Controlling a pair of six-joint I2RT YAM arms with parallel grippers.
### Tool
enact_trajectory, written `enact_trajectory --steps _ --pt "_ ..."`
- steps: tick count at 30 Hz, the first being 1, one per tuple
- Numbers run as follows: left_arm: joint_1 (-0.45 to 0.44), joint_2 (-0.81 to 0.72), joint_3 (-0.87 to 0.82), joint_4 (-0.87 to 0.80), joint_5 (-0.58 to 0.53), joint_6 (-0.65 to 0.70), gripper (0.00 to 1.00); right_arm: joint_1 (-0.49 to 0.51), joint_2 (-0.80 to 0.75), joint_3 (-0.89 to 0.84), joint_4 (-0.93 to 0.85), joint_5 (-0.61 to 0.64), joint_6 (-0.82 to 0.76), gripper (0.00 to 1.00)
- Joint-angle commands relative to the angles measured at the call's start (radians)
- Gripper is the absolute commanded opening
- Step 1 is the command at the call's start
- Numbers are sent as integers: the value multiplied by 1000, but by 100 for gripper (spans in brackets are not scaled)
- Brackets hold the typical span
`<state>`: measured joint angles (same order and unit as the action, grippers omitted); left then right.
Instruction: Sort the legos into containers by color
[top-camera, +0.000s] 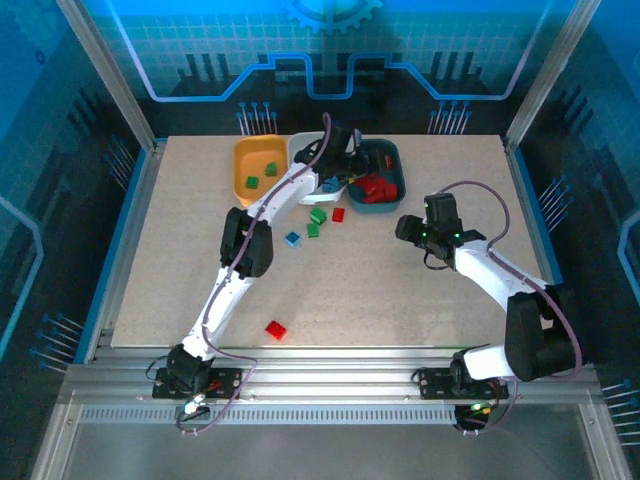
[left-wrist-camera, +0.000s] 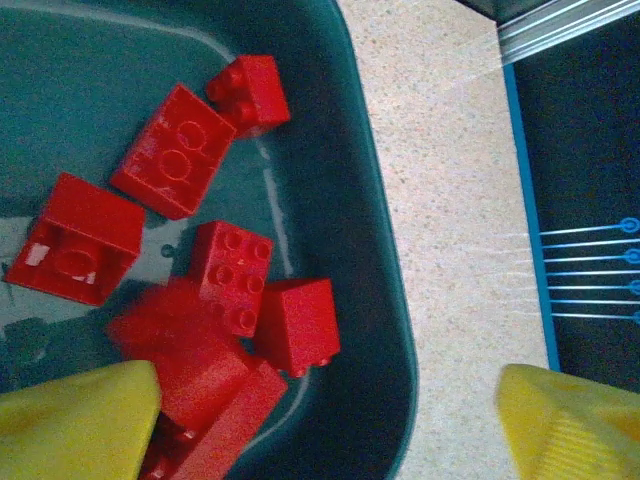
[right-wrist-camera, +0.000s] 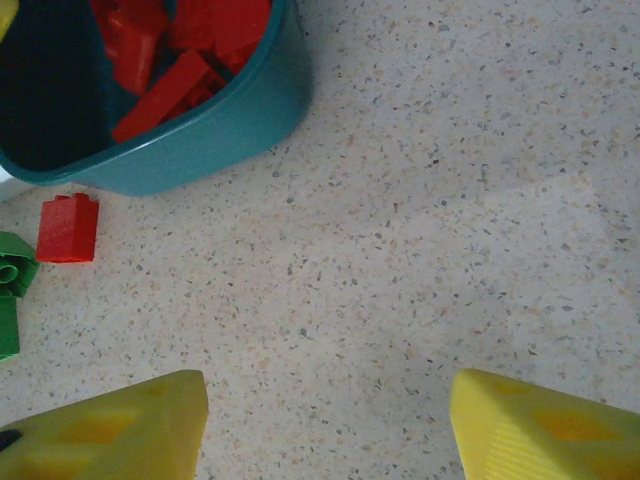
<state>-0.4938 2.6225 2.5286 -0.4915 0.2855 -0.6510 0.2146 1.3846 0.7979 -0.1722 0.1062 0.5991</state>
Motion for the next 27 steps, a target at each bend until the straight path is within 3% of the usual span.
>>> enact_trajectory --steps 1,4,8,12,16,19,23,27 --pt "-2 -106 8 -25 61 33 95 0 -34 -17 31 -18 -7 67" --pt "-2 -276 -161 -13 42 74 97 65 -40 1 27 -4 -51 67" --pt "32 -619 -630 110 -18 61 99 229 -15 69 -22 36 -131 68" --pt "149 -931 -1097 249 -30 -64 99 422 21 121 -68 21 -224 72" --pt "322 -1224 -1502 240 -49 -165 99 650 133 214 -173 15 -280 75" --pt "407 -1368 -1684 154 -64 -155 99 789 229 278 -216 -58 -261 75" --pt "497 -1527 -1863 106 -34 -151 99 949 365 396 -278 -57 -263 76" --pt "541 -1632 -1973 96 -12 -156 99 1015 486 500 -325 -43 -239 76"
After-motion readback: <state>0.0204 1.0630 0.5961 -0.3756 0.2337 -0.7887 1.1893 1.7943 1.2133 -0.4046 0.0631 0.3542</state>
